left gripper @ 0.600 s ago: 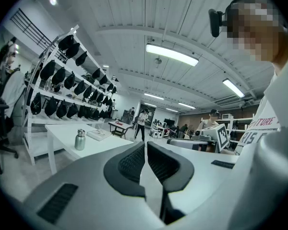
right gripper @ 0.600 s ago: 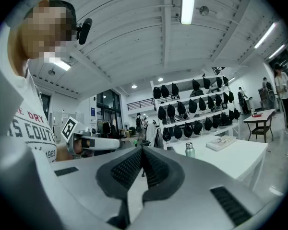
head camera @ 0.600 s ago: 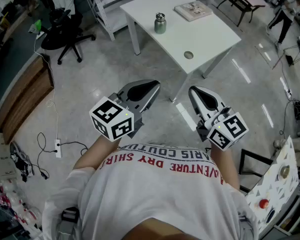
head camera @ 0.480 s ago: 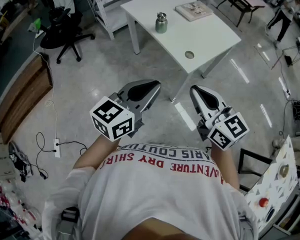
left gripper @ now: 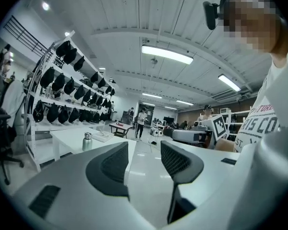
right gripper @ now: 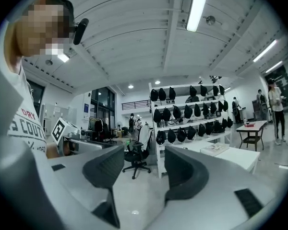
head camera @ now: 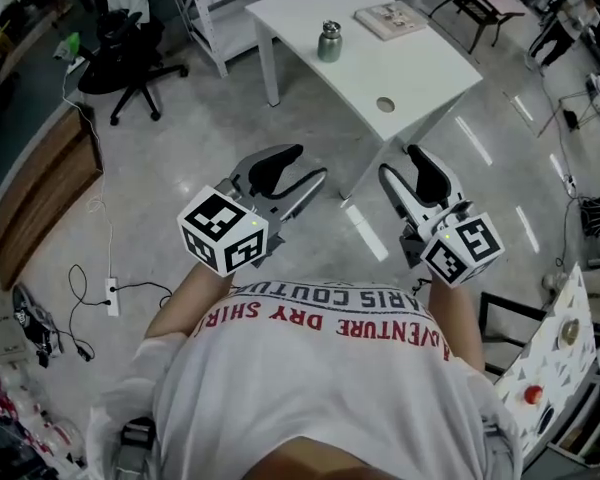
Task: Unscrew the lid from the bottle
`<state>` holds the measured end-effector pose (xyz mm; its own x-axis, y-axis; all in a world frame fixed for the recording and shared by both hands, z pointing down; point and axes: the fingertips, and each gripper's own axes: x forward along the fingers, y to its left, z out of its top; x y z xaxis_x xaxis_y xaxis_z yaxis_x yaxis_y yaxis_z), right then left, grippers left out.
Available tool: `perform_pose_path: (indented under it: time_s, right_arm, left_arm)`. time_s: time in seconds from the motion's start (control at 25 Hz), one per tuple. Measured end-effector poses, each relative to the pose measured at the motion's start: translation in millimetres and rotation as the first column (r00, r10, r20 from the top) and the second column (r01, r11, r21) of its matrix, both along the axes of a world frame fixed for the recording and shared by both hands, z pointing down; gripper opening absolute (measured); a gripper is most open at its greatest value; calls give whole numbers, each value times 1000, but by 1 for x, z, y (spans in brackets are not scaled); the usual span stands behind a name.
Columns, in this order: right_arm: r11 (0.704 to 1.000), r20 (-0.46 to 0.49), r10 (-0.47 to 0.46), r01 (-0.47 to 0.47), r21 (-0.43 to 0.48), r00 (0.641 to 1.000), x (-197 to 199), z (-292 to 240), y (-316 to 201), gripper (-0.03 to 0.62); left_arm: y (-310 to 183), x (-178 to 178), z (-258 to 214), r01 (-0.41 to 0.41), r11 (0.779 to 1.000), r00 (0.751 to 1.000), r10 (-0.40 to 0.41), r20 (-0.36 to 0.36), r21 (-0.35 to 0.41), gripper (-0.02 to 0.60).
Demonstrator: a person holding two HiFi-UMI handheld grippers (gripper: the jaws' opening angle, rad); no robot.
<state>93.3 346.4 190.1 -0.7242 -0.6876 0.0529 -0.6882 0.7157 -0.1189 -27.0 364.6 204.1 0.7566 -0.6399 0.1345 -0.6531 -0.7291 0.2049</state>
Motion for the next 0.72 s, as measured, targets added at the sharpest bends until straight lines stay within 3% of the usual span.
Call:
perform_pose_path:
  time_s: [0.28, 0.72]
  right_arm:
    - [996, -28, 85, -84, 28, 996, 5, -2, -4, 340]
    - [998, -29, 51, -50, 39, 998, -4, 4, -44, 347]
  left_arm:
    - [4, -21, 0, 21, 999, 1000, -22, 22, 37, 292]
    - [-37, -20, 13, 34, 999, 999, -35, 40, 40, 330]
